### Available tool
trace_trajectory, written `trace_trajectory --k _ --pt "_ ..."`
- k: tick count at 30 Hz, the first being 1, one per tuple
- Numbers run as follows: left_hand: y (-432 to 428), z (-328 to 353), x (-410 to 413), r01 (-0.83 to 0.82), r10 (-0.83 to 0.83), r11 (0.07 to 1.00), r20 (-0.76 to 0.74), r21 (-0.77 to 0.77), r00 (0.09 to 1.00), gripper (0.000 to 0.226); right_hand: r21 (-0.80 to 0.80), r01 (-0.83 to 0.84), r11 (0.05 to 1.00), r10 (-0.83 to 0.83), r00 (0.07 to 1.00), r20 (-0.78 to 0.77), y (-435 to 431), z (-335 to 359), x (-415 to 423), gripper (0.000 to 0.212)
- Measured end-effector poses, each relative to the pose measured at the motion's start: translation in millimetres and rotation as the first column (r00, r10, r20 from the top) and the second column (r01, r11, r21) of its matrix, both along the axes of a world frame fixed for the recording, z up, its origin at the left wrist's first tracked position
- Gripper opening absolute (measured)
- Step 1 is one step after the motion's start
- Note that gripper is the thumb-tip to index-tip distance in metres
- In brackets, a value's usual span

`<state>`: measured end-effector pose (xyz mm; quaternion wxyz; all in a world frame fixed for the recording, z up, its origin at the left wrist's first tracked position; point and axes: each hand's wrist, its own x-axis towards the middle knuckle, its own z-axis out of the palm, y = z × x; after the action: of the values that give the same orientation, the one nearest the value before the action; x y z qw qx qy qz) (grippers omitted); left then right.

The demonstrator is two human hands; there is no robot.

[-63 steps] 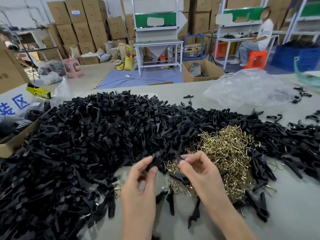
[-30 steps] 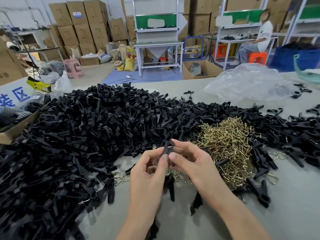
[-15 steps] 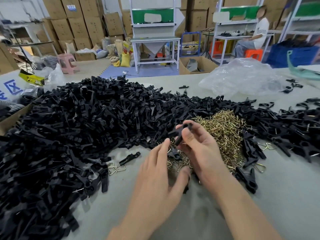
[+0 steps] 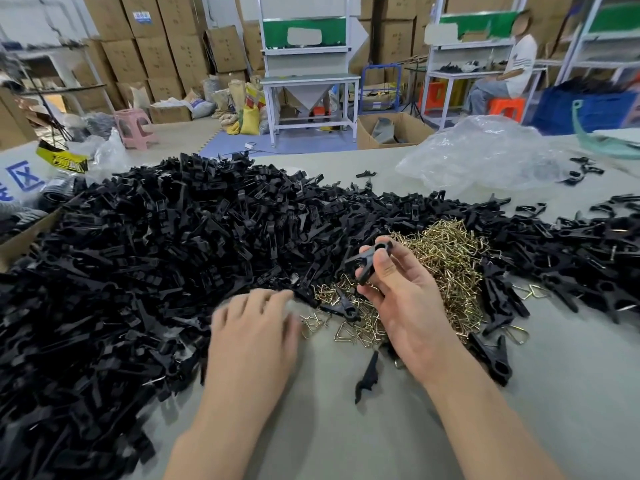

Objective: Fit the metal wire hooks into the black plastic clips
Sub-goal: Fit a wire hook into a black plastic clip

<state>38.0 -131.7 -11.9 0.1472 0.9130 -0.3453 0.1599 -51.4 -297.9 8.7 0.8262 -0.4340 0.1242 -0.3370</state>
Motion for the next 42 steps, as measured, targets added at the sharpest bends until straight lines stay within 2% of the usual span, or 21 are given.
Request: trace_trajectory --k 3,5,11,15,19,20,22,23,25,28,31,34,40,42 --pt "-10.1 -4.7 -9.2 0.104 -0.102 0.992 -0.026 0.078 0.994 0.034 0.005 0.001 1.0 -0.001 1.0 -0.009 0.5 -0.2 0.0 0.031" --pt "-11.9 -6.2 -9.1 0.108 -0.104 0.99 -0.056 0.089 0.993 0.034 0.019 -0.002 1.0 0.003 1.0 -0.006 0.4 -0.2 0.1 0.032" --pt "-11.5 -2.3 -8.1 0.148 -0.146 0.989 -0.07 0.025 0.987 0.037 0.071 -0.045 0.996 0.044 0.999 0.004 0.1 -3.7 3.2 0.028" --pt "-9.6 6.3 -7.9 0.108 -0.133 0.985 -0.198 -0.134 0.971 0.035 0.126 -0.082 0.989 0.081 0.997 0.018 1.3 -6.4 6.9 0.027" --pt "-7.3 10.5 -11.8 0.093 -0.133 0.982 -0.261 -0.161 0.956 0.031 0.125 -0.109 0.986 0.107 0.994 0.02 2.7 -9.6 7.9 0.022" --pt "-7.2 10.9 -12.1 0.095 -0.154 0.973 -0.285 -0.209 0.946 0.029 0.133 -0.112 0.985 0.109 0.994 0.023 2.6 -9.6 8.2 0.021" --pt "-8.9 11.1 -12.3 0.085 -0.233 0.91 -0.329 -0.407 0.915 0.019 0.157 -0.121 0.98 0.116 0.992 0.04 2.0 -8.8 8.5 0.021" --pt "-10.4 11.1 -12.6 0.066 -0.276 0.86 -0.352 -0.506 0.895 0.015 0.166 -0.127 0.978 0.12 0.992 0.048 1.9 -8.6 8.8 0.022" --pt "-13.0 12.2 -13.4 0.034 -0.366 0.789 -0.424 -0.614 0.828 0.028 0.169 -0.138 0.976 0.129 0.99 0.058 3.4 -8.6 9.4 0.026" --pt "-16.9 16.9 -16.5 -0.114 -0.523 0.676 -0.582 -0.728 0.622 0.034 0.156 -0.154 0.976 0.145 0.987 0.066 7.1 -8.7 10.1 0.03" --pt "-20.3 22.3 -17.9 -0.306 -0.646 0.543 -0.621 -0.782 0.443 0.021 0.156 -0.186 0.97 0.176 0.981 0.076 8.7 -8.7 10.0 0.027" --pt "-21.0 22.8 -19.8 -0.386 -0.704 0.509 -0.63 -0.769 0.327 0.016 0.118 -0.244 0.963 0.235 0.969 0.081 9.8 -9.2 9.5 0.027" --pt "-24.0 17.7 -22.3 -0.48 -0.74 0.495 -0.641 -0.725 0.205 0.017 0.051 -0.294 0.955 0.29 0.955 0.067 14.0 -10.6 9.8 0.025" --pt "-24.8 17.9 -21.7 -0.545 -0.765 0.475 -0.63 -0.691 0.133 0.017 0.045 -0.295 0.954 0.291 0.953 0.08 14.9 -10.9 10.5 0.024"
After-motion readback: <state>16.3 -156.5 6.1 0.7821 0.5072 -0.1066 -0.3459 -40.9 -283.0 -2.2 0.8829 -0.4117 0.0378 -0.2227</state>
